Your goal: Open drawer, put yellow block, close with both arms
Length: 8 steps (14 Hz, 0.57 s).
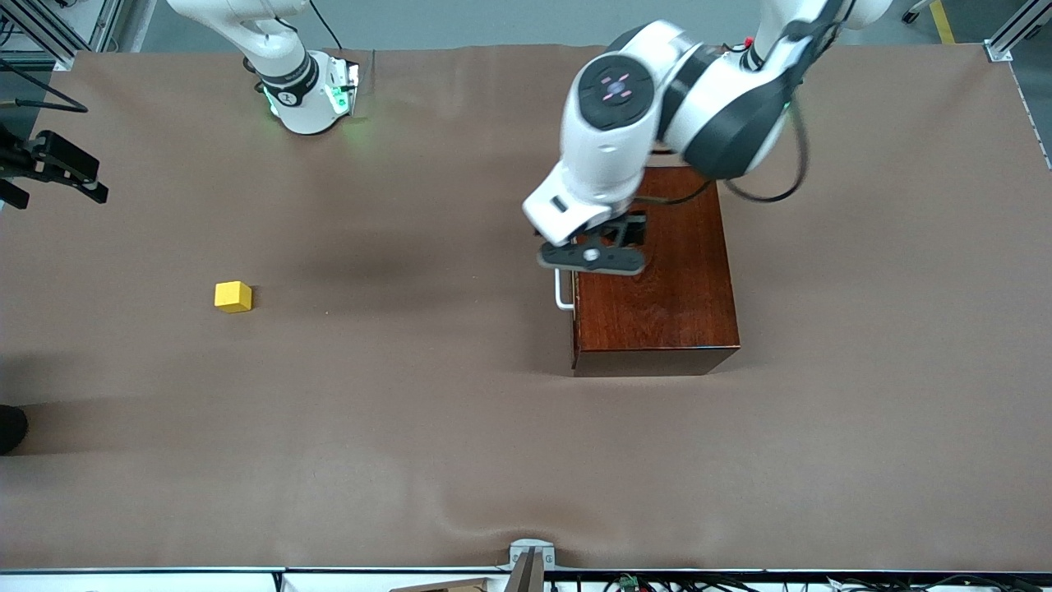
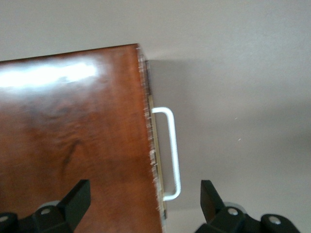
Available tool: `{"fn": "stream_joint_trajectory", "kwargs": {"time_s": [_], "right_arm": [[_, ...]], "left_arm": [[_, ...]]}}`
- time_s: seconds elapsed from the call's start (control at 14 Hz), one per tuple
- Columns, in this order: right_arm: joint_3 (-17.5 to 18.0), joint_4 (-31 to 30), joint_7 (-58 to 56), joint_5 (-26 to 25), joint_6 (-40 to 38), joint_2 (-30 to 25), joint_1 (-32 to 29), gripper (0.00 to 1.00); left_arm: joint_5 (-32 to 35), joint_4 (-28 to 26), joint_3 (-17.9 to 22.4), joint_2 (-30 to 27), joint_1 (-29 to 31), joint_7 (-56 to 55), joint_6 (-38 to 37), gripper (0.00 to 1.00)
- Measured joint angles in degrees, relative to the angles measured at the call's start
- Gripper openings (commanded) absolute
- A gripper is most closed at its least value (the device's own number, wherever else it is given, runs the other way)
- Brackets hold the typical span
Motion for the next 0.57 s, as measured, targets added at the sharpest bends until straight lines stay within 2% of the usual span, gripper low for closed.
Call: {"fn": "stream_joint_trajectory", "kwargs": {"time_s": [0.21, 0.43, 0.57], "right_arm": [[0.0, 0.0, 0.0, 0.0, 0.0, 0.0, 0.0, 1.0], [0.0, 0.0, 0.0, 0.0, 0.0, 0.0, 0.0, 1.0], [0.0, 0.0, 0.0, 0.0, 0.0, 0.0, 0.0, 1.0]], "left_arm": [[0.0, 2.4, 1.4, 5.6, -3.4, -6.6, 3.2, 1.0], [0.0, 3.3, 8.6, 9.7, -11.9, -12.0, 5.1, 1.0], [0.0, 3.5, 11.8, 11.8, -16.2, -15.0, 5.3, 1.0]]}}
